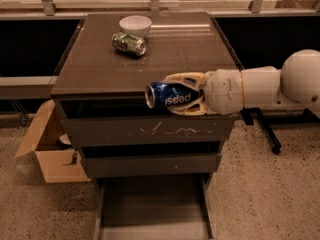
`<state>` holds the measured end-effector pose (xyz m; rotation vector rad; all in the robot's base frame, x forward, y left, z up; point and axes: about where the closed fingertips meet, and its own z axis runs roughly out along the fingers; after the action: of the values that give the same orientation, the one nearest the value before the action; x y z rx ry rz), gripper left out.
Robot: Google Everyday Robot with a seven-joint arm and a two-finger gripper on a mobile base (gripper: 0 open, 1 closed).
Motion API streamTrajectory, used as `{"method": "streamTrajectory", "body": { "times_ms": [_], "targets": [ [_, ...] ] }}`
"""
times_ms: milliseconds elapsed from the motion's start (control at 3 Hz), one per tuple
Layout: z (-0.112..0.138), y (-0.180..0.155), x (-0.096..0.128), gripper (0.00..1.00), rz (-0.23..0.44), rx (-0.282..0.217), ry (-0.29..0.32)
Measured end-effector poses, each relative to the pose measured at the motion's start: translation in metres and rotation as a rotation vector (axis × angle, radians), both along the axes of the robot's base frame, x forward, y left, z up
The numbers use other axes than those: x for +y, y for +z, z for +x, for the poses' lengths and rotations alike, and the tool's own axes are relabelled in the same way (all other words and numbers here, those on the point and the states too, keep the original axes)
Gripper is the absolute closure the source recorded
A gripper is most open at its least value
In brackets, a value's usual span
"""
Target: Pick pepsi can from bottom drawer and place on counter
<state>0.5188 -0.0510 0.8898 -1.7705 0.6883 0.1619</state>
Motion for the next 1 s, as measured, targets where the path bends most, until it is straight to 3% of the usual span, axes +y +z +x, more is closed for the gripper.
{"method": "streamTrajectory", "body": {
  "times_ms": [333,667,1000],
  "targets": [
    [0.033,0.022,-0.013,1.0,0.045,0.004,-0.031],
    [0.078,0.038,-0.025,1.0,0.055,0.069,-0.068],
    [0.126,0.051,-0.038,1.0,0.095,0.168,-0.135]
  ]
}}
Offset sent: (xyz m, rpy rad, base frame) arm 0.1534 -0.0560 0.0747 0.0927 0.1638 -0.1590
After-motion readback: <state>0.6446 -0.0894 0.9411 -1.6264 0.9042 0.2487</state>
